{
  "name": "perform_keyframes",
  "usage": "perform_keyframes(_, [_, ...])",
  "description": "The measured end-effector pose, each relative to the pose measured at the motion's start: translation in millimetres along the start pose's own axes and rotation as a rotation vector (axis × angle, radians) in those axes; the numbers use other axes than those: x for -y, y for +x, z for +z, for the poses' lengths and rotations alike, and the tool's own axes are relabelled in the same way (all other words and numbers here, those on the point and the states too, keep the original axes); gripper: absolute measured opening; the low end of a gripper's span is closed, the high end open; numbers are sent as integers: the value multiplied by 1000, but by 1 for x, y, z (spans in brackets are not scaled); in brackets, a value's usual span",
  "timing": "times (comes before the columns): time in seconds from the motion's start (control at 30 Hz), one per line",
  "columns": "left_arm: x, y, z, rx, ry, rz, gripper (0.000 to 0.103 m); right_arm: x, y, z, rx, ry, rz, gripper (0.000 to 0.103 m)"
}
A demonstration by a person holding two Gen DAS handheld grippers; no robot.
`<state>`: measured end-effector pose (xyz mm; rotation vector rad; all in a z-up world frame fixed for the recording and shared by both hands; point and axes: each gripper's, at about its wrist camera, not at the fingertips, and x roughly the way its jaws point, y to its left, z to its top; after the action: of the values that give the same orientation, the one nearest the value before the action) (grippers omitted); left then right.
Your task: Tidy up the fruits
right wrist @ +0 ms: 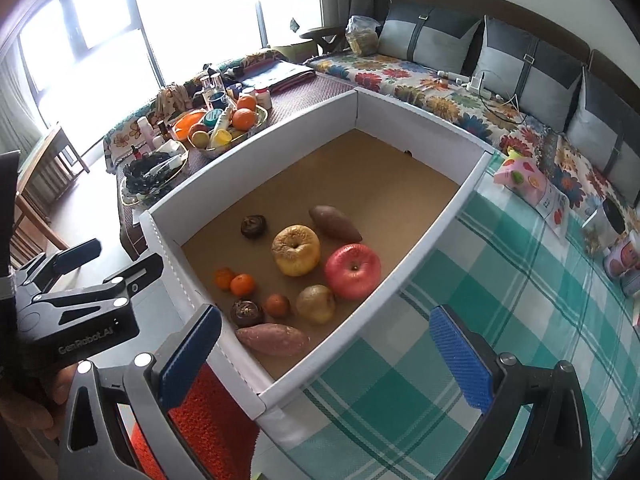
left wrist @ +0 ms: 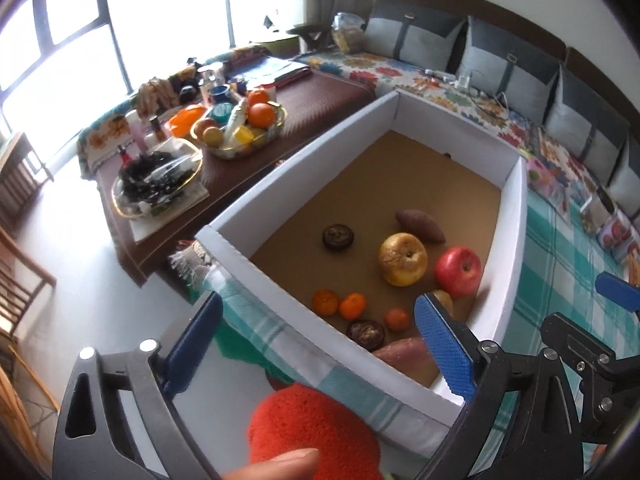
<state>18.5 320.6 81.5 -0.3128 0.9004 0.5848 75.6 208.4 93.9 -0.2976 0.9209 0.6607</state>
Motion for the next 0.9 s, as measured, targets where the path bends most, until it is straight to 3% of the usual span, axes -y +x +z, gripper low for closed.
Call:
perform_keyframes(0.3, [-3, -1, 2, 5, 39, 49, 98, -14, 1, 9, -3, -30, -27, 103])
perform_keyframes(0.6, [-4, 4, 3, -48, 28, 41, 98, -23, 7, 12, -33, -76, -90, 103])
perform_keyframes(0.9, [-2, 8, 4, -60, 32, 34, 98, -23, 12, 13, -41, -79, -88, 103])
